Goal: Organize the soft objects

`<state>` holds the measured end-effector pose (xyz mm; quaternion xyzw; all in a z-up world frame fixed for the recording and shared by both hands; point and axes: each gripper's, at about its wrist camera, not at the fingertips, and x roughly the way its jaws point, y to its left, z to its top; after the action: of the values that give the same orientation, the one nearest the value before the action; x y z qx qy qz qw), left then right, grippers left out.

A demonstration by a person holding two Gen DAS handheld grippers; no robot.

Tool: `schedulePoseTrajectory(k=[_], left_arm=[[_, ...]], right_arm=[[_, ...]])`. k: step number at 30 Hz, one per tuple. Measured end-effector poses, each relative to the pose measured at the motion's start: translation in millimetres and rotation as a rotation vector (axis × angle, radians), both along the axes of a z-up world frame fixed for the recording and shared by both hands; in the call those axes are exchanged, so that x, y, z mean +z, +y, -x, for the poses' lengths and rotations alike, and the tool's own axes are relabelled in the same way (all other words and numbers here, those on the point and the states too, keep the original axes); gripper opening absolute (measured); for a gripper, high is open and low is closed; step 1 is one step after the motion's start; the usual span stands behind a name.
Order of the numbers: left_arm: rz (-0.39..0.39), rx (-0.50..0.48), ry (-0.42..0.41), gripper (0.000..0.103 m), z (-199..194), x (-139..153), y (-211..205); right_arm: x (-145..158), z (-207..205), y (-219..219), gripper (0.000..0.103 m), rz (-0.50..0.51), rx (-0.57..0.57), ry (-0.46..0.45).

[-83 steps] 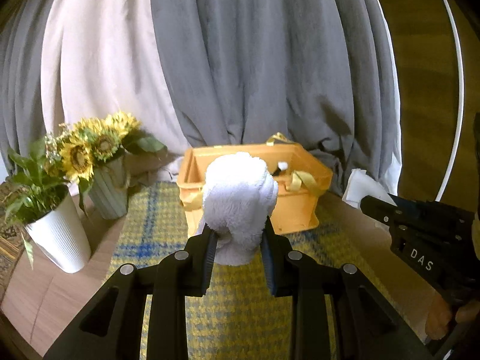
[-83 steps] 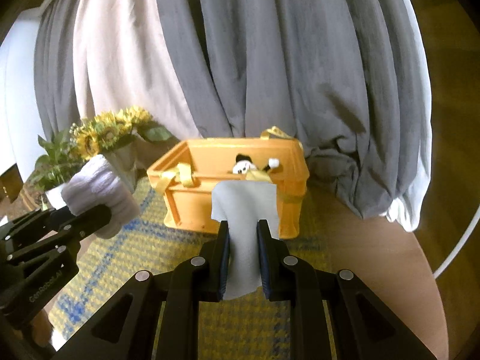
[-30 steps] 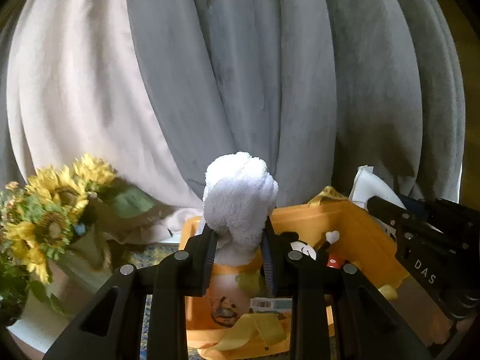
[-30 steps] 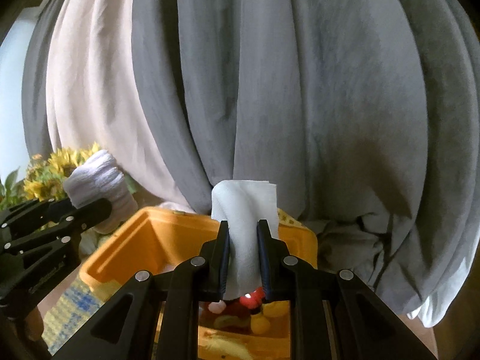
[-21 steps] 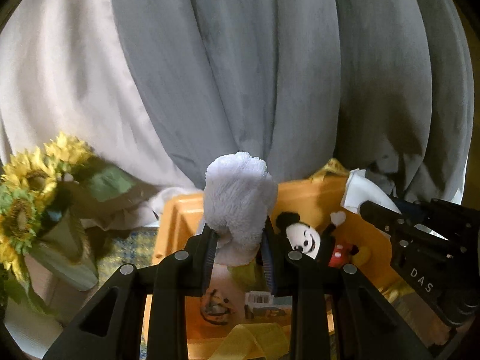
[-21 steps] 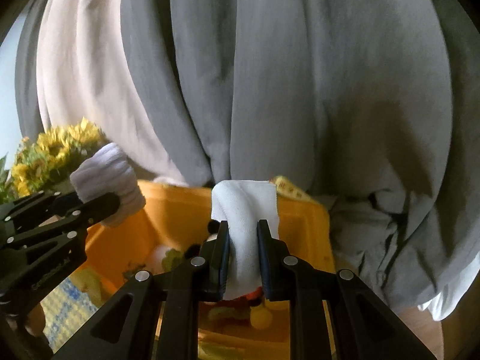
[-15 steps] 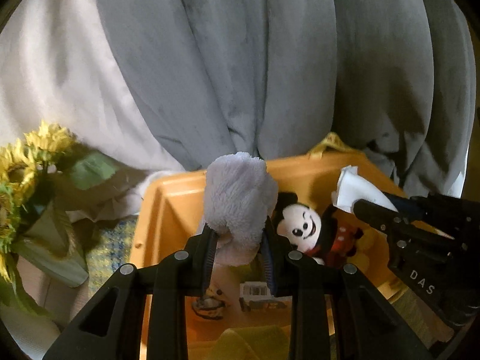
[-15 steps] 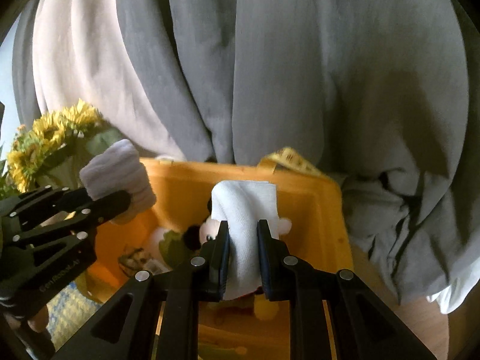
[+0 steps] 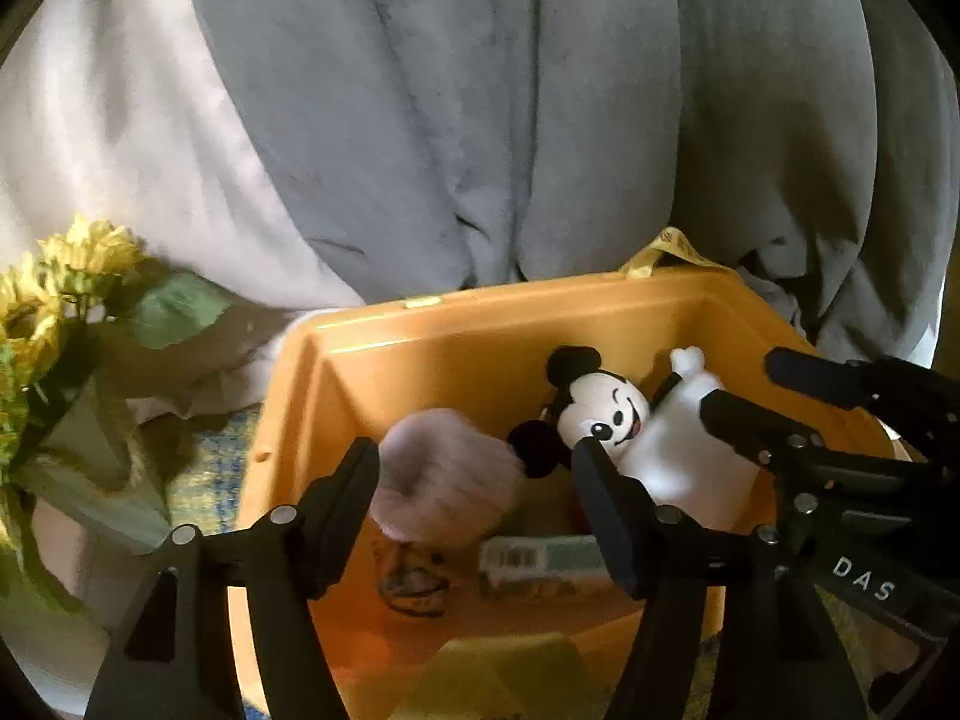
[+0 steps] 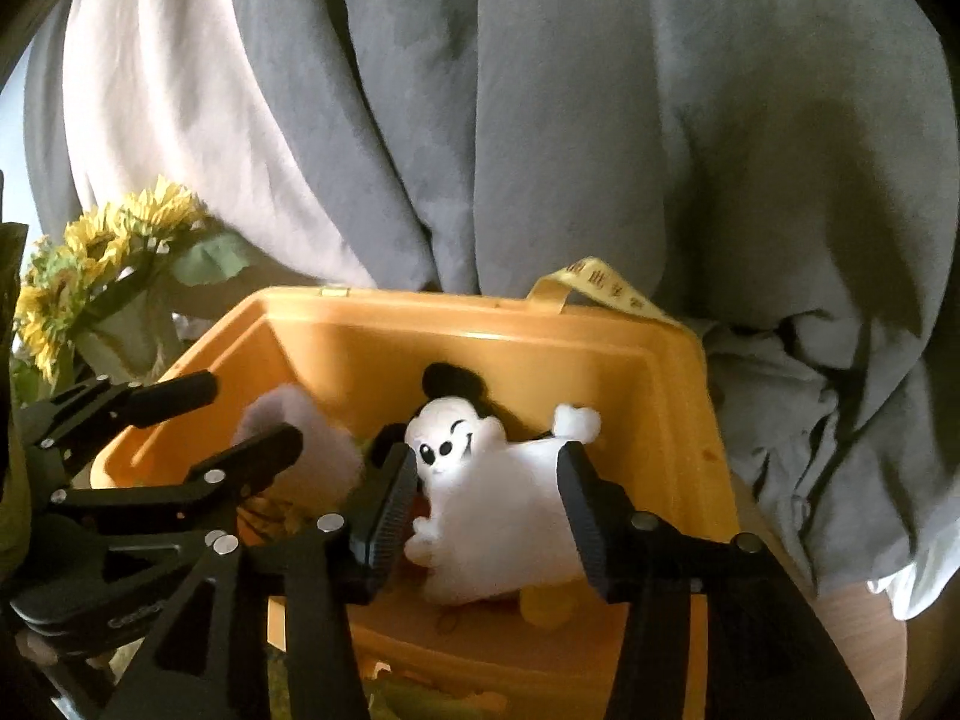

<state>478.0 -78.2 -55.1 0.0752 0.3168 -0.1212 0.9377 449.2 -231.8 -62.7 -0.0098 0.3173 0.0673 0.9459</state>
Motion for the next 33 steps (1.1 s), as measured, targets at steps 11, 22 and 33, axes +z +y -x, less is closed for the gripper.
schedulePoseTrajectory(k=[11, 22, 33], left_arm=[[0.036, 0.149, -0.048, 0.1, 48, 26, 26], [0.003, 0.197, -0.1, 0.103, 126, 42, 53], [-0.01, 0.088, -0.089, 0.103, 191, 54, 82]], right_arm=[[23, 37, -1, 0.081, 0.032, -0.091, -0.078], [38, 107, 6, 0.09, 0.016, -0.156, -0.113], [51, 194, 38, 0.09, -0.004, -0.275, -0.133]])
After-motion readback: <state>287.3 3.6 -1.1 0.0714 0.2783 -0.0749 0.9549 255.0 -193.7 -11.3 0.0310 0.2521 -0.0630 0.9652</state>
